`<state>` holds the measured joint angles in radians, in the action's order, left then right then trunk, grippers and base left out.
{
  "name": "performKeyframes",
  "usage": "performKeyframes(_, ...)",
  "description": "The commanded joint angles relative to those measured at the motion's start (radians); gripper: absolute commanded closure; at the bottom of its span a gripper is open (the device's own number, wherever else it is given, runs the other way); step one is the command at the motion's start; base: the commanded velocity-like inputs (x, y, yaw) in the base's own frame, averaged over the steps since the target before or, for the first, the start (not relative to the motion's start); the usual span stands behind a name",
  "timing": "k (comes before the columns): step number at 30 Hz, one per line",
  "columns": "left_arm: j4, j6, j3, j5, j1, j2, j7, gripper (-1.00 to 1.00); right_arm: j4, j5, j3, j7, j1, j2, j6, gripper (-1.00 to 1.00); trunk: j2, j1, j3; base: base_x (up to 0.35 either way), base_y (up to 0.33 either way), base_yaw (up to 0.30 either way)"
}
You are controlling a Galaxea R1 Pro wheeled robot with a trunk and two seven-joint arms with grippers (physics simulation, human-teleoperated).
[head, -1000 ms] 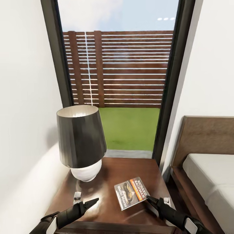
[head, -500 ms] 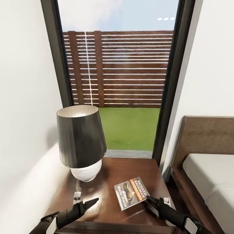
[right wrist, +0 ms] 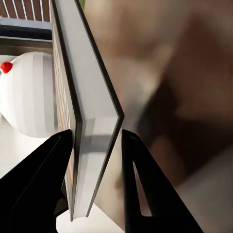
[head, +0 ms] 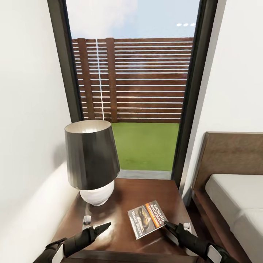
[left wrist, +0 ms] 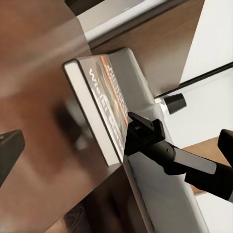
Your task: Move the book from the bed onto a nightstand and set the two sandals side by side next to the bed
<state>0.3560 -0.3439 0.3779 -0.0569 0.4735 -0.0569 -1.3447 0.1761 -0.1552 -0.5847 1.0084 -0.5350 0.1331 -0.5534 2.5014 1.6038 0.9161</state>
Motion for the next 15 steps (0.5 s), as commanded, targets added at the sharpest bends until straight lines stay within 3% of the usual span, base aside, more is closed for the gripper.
performKeyframes(1, 0.000, -0.010, 0.003, 0.000, 0.001, 0.000, -0.004, -1.00, 0.000, -0.011, 0.003, 0.000, 0.000, 0.000, -0.008, 1.00, 0.000, 0.000, 0.001, 0.000, 0.000, 0.000)
performKeyframes(15, 0.000, -0.010, 0.003, 0.000, 0.001, 0.000, -0.004, -1.00, 0.000, -0.011, 0.003, 0.001, 0.000, 0.000, -0.008, 1.00, 0.000, 0.000, 0.001, 0.000, 0.000, 0.000)
